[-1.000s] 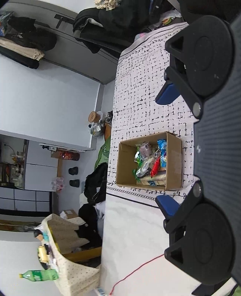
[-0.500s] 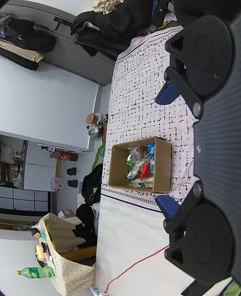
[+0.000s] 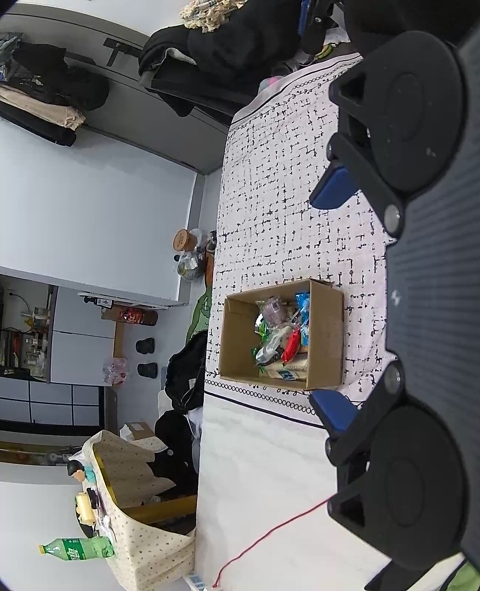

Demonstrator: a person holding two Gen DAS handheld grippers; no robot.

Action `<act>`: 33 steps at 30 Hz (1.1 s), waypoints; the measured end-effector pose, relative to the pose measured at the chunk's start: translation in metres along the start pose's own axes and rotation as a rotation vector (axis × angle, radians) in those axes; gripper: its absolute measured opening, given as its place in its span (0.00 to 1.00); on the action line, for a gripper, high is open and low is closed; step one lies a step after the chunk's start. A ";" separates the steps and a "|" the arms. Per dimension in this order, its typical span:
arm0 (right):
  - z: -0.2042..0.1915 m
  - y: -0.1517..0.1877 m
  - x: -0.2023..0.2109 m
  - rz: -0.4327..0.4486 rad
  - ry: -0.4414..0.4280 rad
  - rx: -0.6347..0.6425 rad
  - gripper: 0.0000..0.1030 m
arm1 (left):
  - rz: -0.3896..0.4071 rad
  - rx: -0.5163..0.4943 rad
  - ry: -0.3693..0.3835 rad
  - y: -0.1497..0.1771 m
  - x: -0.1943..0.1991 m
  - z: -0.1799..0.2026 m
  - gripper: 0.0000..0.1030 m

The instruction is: Organize snacks

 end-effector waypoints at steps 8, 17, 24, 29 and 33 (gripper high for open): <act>0.001 -0.001 -0.001 0.002 0.003 -0.005 1.00 | 0.007 -0.013 -0.007 -0.002 0.002 0.001 1.00; 0.005 -0.002 0.000 -0.003 -0.005 -0.025 1.00 | 0.007 -0.015 0.008 -0.002 0.002 0.004 1.00; 0.004 0.000 0.000 0.002 -0.001 -0.021 1.00 | 0.007 -0.009 0.006 -0.003 0.003 0.002 1.00; -0.001 0.000 0.001 0.009 0.009 -0.002 1.00 | 0.012 -0.011 0.012 -0.002 0.004 0.002 1.00; -0.004 0.000 0.002 0.012 0.018 0.015 1.00 | 0.009 -0.004 0.020 0.000 0.003 0.002 1.00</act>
Point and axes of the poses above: each gripper's, at about its wrist camera, not at the fingertips, and x roughly against the way its jaws point, z to its right, y to its underside, the point moved 1 cm from there along -x, roughly the way its jaws point, and after that the axes turned 11 degrees about -x, right-handed, at the moved point
